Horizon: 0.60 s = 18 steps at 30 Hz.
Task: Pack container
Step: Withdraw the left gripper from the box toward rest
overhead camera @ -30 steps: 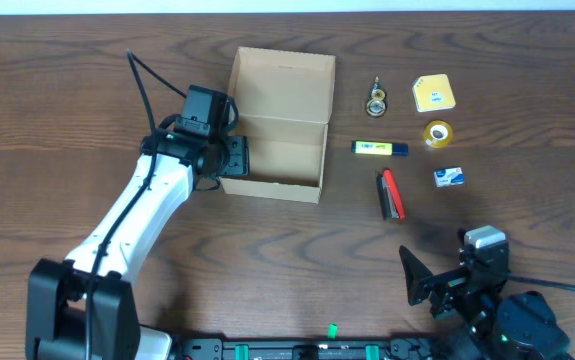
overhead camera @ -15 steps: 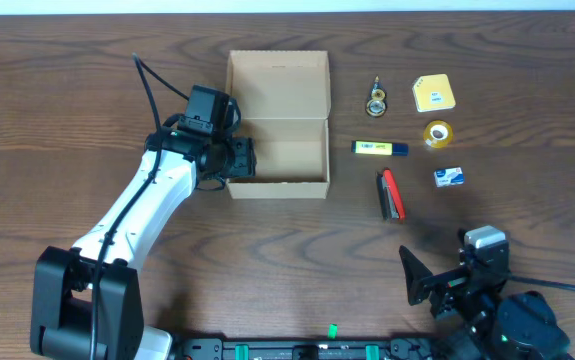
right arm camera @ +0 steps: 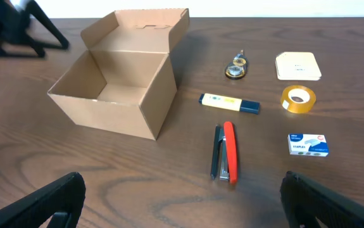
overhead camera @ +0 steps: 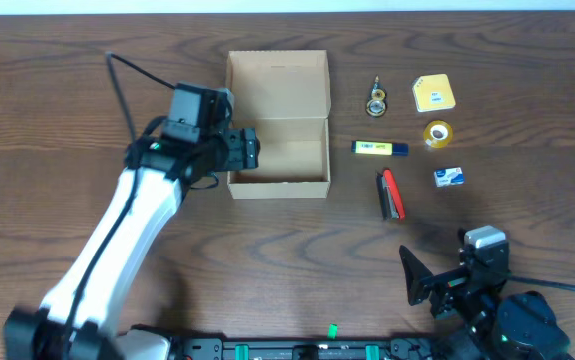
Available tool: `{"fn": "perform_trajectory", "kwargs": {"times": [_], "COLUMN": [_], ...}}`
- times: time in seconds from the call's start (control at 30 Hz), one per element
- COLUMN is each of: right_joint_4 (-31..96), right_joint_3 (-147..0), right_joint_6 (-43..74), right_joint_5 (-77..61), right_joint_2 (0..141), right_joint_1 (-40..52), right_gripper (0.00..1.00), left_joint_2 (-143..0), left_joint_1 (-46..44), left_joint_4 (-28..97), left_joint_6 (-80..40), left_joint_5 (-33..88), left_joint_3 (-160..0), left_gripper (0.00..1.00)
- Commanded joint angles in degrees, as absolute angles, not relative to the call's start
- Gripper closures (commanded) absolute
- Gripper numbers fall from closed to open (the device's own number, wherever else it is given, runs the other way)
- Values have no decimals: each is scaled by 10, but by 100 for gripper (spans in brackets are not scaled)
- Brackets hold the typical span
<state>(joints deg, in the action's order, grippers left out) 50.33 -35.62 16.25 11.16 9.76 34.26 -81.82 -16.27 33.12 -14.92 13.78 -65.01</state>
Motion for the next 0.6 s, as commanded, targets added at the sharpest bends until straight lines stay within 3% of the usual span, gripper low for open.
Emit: {"fn": "perform_trajectory", "kwargs": {"times": [0.0, 0.17, 0.57], "right_joint_4": [505, 505, 505], "right_joint_3": [-363, -363, -363], "right_joint_6": [158, 158, 158], "right_joint_5": [114, 114, 122], "right_joint_2": [99, 99, 99], "right_joint_1": [349, 349, 349], "right_gripper": [1, 1, 1], "left_joint_2": [-756, -675, -543], "left_joint_1": [-161, -161, -162], "left_joint_4": [340, 371, 466], "left_joint_6": [-123, -104, -38], "left_joint_5": [116, 114, 126], "left_joint_3": [-674, -674, -674], "left_gripper": [11, 2, 5]}}
